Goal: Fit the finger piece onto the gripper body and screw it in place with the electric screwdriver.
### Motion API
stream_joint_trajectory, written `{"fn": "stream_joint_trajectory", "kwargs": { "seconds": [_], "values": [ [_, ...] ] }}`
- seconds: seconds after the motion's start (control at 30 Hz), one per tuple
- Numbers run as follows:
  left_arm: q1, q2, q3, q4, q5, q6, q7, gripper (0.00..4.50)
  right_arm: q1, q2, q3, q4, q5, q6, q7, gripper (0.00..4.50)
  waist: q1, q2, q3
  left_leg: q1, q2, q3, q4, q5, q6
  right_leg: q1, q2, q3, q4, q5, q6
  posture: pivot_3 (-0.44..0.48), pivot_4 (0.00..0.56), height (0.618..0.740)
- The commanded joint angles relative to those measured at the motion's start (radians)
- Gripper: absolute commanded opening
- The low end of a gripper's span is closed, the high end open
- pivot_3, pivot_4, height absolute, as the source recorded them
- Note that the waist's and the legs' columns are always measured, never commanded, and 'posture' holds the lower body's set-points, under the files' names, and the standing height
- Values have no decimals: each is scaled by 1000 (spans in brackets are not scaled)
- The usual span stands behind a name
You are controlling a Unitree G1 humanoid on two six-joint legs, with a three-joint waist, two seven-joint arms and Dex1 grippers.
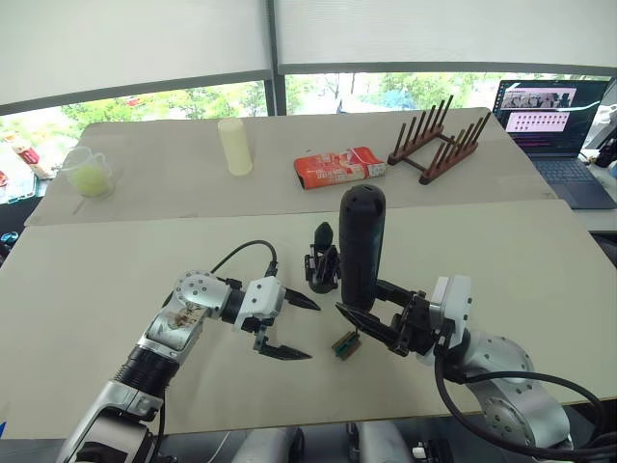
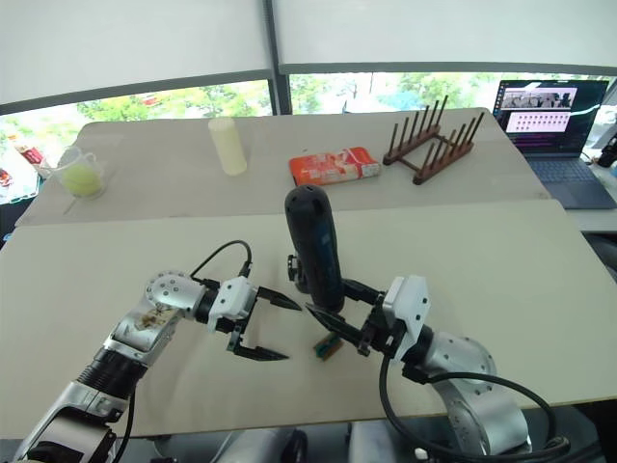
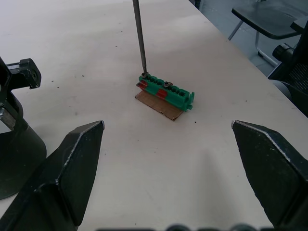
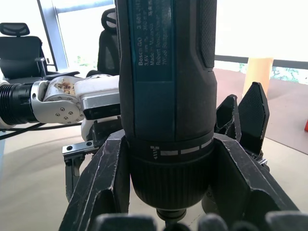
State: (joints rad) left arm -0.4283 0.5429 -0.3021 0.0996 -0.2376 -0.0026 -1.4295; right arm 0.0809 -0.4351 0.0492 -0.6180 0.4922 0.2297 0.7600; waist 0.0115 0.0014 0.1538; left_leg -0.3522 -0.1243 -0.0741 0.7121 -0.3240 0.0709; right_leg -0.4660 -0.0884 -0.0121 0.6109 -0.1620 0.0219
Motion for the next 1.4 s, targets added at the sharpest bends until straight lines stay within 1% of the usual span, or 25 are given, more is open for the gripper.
{"fn": "stream_joint_trajectory", "kwargs": {
  "seconds": [0.03, 0.73, 0.9, 1.03, 1.23, 1.4],
  "values": [
    [-9, -1, 9, -22, -11, -13, 4, 4500, -25, 3, -6, -26, 19, -35, 6, 1906, 0, 0, 0, 0, 0, 0, 0, 0, 0, 0, 0, 0, 0, 0, 0, 0, 150, 740],
    [-19, -2, 10, -12, -10, -15, 4, 4500, -19, 0, -7, -11, 16, -42, 10, 1906, 0, 0, 0, 0, 0, 0, 0, 0, 0, 0, 0, 0, 0, 0, 0, 0, 150, 740],
    [-18, 0, 16, -12, -13, -9, 10, 4500, -27, -17, -22, -52, 37, -24, 7, 1906, 0, 0, 0, 0, 0, 0, 0, 0, 0, 0, 0, 0, 0, 0, 0, 0, 150, 740],
    [-10, 8, 26, -20, -20, 3, 15, 4500, -55, -44, -39, -105, 93, 18, -7, 1906, 0, 0, 0, 0, 0, 0, 0, 0, 0, 0, 0, 0, 0, 0, 0, 0, 150, 740],
    [24, 28, 58, -59, -46, 56, 43, 4500, -139, -89, -91, -179, 234, 133, -78, 1906, 0, 0, 0, 0, 0, 0, 0, 0, 0, 0, 0, 0, 0, 0, 0, 0, 150, 740],
    [58, 45, 96, -115, -77, 122, 89, 4500, -300, -139, -128, -158, 387, 244, -118, 1906, 0, 0, 0, 0, 0, 0, 0, 0, 0, 0, -1, 0, 0, 0, 0, 0, 150, 740]
  ]
}}
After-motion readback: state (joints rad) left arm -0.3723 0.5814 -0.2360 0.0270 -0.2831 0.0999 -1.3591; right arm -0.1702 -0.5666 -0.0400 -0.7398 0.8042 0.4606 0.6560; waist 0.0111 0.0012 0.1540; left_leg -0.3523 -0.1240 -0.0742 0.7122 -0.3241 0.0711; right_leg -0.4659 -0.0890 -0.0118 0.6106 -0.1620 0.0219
